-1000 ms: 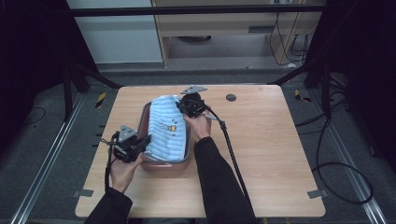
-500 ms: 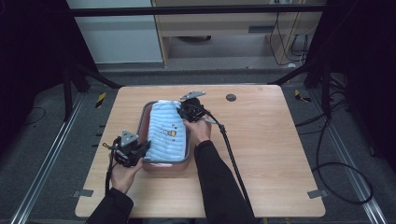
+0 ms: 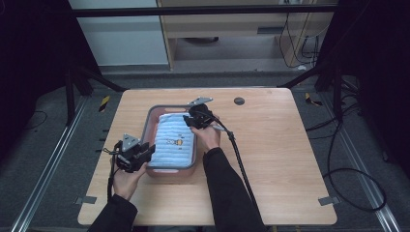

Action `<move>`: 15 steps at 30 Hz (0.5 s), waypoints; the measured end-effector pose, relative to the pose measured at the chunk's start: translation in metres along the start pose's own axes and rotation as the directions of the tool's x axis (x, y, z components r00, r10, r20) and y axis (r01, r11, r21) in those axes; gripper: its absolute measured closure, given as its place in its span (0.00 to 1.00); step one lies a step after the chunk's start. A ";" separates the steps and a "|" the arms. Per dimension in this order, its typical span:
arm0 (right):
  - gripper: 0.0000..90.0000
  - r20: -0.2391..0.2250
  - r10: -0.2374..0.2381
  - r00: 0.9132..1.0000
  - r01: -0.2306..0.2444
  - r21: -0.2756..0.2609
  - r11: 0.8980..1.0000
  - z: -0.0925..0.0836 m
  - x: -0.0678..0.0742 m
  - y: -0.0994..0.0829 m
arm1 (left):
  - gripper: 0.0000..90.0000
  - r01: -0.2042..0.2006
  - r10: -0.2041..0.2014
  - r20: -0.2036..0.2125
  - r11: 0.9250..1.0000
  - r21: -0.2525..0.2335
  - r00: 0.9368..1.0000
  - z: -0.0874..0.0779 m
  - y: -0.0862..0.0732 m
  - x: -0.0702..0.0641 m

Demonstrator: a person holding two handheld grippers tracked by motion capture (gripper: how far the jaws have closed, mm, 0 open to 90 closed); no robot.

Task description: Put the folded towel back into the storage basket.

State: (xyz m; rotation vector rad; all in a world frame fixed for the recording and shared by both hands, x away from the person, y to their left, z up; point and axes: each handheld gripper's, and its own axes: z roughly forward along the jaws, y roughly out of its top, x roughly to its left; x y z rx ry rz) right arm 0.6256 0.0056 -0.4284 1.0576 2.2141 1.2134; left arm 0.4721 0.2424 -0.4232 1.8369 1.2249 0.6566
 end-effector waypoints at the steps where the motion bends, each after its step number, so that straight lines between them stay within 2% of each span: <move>1: 0.68 0.001 0.000 1.000 0.000 -0.008 1.000 -0.002 -0.001 0.000 | 0.75 0.002 -0.002 -0.002 1.000 -0.005 1.000 -0.001 0.000 0.000; 6: 0.61 0.010 0.010 1.000 -0.009 -0.045 0.999 -0.018 -0.004 0.003 | 0.70 -0.004 0.004 0.016 1.000 -0.024 1.000 -0.007 0.002 -0.001; 10: 0.50 0.021 0.026 0.999 -0.024 -0.083 0.996 -0.035 -0.009 0.004 | 0.59 -0.029 0.031 0.044 0.999 -0.046 0.999 -0.012 0.004 -0.002; 15: 0.38 0.042 0.050 0.998 -0.045 -0.113 0.993 -0.057 -0.020 0.002 | 0.49 -0.029 0.033 0.058 0.998 -0.062 0.998 -0.019 0.007 -0.001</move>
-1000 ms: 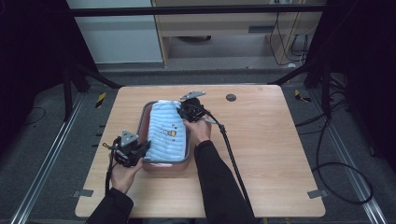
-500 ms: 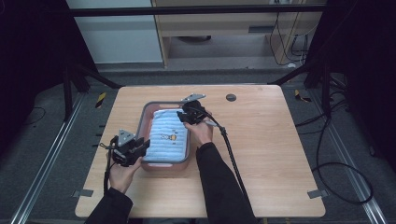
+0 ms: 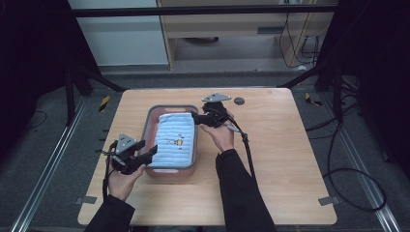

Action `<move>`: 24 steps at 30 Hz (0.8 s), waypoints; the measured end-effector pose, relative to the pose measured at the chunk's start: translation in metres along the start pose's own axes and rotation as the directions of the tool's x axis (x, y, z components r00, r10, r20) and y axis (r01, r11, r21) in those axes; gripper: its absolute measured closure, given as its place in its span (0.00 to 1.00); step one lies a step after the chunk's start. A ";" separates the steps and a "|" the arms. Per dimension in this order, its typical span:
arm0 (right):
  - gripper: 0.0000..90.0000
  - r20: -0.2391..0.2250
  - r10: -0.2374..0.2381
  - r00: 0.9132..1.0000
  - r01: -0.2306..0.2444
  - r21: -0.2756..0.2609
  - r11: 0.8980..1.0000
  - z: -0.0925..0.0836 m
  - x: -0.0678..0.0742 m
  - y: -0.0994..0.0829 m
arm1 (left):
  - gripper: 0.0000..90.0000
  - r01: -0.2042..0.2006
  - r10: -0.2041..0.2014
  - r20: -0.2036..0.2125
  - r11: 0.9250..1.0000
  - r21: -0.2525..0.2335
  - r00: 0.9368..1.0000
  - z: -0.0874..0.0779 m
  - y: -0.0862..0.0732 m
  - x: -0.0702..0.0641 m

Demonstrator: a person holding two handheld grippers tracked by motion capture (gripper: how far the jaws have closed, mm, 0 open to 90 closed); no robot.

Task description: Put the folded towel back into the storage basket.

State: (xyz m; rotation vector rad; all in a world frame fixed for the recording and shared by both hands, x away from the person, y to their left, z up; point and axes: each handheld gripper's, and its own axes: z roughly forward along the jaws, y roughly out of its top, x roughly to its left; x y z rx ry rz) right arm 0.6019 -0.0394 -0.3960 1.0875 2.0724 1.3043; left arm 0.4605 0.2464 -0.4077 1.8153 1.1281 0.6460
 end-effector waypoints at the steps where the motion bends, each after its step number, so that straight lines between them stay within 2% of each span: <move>1: 0.36 0.009 0.004 1.000 -0.004 -0.006 1.000 -0.005 -0.003 -0.001 | 0.47 -0.002 0.002 0.000 1.000 -0.003 1.000 -0.001 0.000 0.000; 5: 0.30 0.030 0.011 0.999 -0.010 -0.021 1.000 -0.022 -0.012 -0.004 | 0.41 0.006 -0.006 0.023 1.000 -0.004 1.000 -0.003 0.001 0.002; 9: 0.26 0.035 0.031 0.999 -0.030 -0.047 0.998 -0.038 -0.021 -0.010 | 0.36 -0.008 0.009 0.035 1.000 -0.012 0.999 -0.002 0.000 0.003; 17: 0.19 0.066 0.064 0.996 -0.062 -0.041 0.997 -0.071 -0.041 -0.031 | 0.29 -0.024 0.025 0.025 1.000 -0.012 0.999 -0.004 -0.002 0.006; 24: 0.16 0.111 0.062 0.992 -0.059 -0.035 0.998 -0.102 -0.055 -0.057 | 0.26 -0.015 0.016 0.017 1.000 -0.013 1.000 -0.008 -0.004 0.013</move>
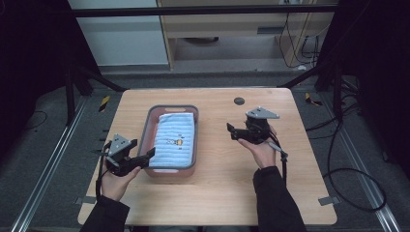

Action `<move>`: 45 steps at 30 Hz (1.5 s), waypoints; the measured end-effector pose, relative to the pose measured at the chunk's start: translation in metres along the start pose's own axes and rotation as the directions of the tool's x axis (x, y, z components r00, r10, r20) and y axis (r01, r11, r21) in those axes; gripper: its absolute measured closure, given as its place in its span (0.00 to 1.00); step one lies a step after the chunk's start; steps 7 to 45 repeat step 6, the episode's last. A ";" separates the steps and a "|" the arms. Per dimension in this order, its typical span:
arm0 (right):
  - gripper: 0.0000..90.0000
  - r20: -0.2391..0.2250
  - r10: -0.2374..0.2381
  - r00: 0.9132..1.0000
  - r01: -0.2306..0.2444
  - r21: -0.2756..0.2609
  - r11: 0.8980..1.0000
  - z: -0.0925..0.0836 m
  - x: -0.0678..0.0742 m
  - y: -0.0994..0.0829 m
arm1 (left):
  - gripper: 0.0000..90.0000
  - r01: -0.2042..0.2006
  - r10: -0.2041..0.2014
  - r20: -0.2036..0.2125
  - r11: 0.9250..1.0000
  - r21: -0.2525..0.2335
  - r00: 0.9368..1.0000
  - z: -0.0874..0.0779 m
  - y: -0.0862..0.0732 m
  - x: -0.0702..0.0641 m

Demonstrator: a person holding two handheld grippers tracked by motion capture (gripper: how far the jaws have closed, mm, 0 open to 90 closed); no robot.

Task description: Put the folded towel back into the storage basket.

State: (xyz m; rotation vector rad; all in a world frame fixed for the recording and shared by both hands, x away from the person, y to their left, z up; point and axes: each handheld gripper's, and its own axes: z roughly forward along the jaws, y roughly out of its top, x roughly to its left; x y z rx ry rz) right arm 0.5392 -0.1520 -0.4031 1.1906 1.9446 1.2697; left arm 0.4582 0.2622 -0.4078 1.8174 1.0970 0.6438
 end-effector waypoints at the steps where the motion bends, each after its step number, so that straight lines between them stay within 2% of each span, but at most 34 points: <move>1: 0.16 0.010 -0.004 1.000 0.004 0.010 1.000 -0.004 -0.003 -0.004 | 0.25 0.004 -0.004 -0.002 1.000 0.002 1.000 -0.001 -0.001 0.002; 6: 0.15 0.050 0.001 0.999 -0.003 0.028 1.000 -0.025 -0.020 -0.022 | 0.26 0.006 -0.006 -0.020 1.000 0.008 1.000 -0.005 -0.005 0.011; 45: 0.15 0.050 0.001 0.999 -0.003 0.028 1.000 -0.025 -0.020 -0.022 | 0.26 0.006 -0.006 -0.020 1.000 0.008 1.000 -0.005 -0.005 0.011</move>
